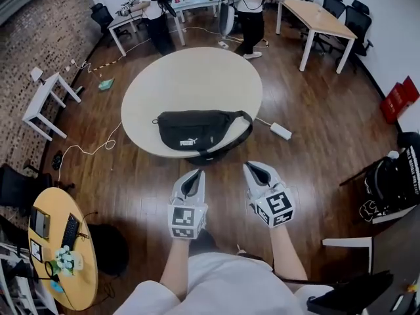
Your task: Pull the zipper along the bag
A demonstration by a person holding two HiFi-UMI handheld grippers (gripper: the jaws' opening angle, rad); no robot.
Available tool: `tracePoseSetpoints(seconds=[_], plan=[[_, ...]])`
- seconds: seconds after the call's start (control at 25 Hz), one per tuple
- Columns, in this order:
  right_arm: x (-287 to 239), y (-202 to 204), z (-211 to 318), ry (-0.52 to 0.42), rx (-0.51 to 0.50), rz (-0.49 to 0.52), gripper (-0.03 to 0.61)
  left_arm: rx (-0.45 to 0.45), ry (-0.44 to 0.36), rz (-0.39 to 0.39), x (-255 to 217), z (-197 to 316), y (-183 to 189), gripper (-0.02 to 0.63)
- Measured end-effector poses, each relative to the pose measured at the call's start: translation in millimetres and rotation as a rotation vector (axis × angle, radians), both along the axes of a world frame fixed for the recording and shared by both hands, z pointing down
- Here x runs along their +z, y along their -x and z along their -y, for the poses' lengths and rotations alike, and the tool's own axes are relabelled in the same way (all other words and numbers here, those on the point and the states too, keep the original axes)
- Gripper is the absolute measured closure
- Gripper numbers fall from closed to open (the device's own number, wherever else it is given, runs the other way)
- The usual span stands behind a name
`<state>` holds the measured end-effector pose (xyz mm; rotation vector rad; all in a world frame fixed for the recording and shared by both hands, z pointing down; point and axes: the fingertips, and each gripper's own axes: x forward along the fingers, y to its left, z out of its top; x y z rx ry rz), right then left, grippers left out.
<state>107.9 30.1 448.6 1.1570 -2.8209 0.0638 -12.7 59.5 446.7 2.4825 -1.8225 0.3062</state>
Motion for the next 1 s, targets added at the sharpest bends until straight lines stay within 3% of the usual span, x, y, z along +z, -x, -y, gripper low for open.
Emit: tracePoseSetpoints(seconds=[0.16, 0.44, 0.64, 1.0], plan=[[-33.4, -17.4, -44.2, -0.032, 0.035, -0.052, 0.588, -0.046, -0.040, -0.028, -43.3, -43.3, -14.2, 0.597], [-60.6, -1.6, -97.1, -0.070, 0.033, 0.007, 0.588, -0.044, -0.120, -0.054, -60.8, -85.9, -10.4, 0.597], [-66.0, 35.3, -123.7, -0.103, 0.028, -0.008, 0.589, -0.065, -0.175, -0.043, -69.7, -121.4, 26.9, 0.597], [-67.7, 91.4, -144.6, -0.112, 0.039, -0.063, 0.588, -0.102, -0.206, -0.024, -72.0, -148.8, 97.9, 0.597]])
